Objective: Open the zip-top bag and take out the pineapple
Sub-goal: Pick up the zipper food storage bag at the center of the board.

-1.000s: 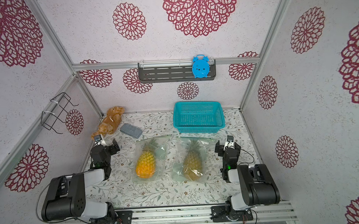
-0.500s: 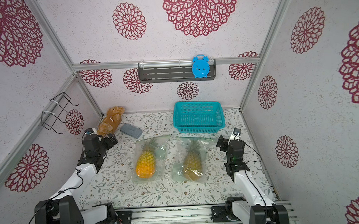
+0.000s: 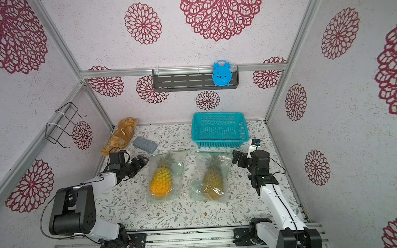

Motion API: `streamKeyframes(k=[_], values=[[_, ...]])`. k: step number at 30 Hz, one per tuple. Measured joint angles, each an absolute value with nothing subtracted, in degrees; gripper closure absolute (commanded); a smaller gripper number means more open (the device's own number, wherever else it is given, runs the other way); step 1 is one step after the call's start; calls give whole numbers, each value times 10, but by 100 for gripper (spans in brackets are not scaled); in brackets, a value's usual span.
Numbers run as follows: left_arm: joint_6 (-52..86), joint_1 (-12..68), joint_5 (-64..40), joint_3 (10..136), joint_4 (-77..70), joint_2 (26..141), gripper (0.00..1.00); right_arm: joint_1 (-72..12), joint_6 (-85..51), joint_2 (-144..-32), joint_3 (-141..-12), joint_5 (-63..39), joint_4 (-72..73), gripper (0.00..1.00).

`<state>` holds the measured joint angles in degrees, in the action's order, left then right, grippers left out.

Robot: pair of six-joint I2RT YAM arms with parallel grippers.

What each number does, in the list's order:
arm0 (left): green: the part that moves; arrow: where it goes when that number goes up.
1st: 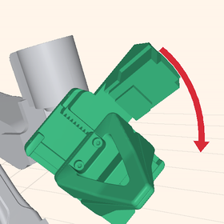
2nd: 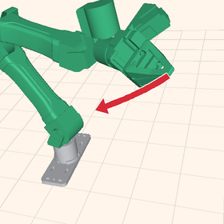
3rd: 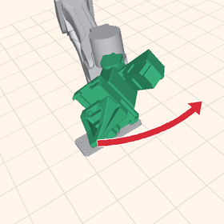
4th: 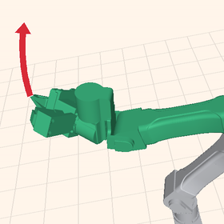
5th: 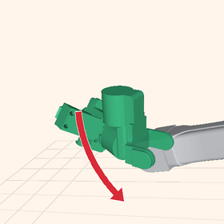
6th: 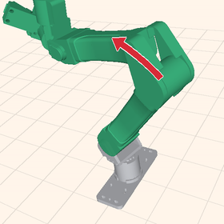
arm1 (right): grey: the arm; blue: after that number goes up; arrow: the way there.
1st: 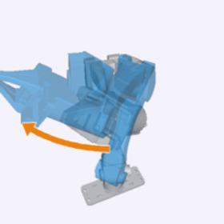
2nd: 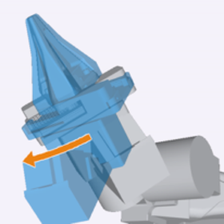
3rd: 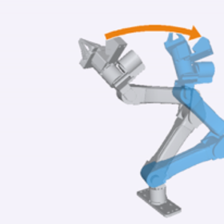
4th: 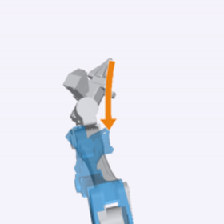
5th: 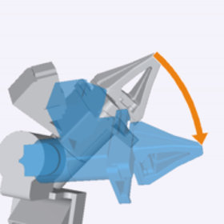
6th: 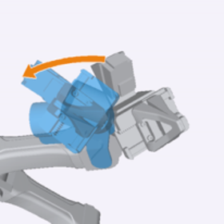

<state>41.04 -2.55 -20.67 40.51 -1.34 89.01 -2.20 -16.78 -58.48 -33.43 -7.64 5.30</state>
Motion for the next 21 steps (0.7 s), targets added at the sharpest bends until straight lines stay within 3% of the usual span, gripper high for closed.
streamKeyframes(k=[15,18,21], values=[[462,-3,-243,440,-118,1009,19,-22,-172,-605,-336,-96,35,1],[470,3,-247,451,-129,1024,24,-23,-172,-606,-336,-97,34,1],[476,7,-249,459,-132,1037,36,-23,-172,-606,-336,-98,30,1]])
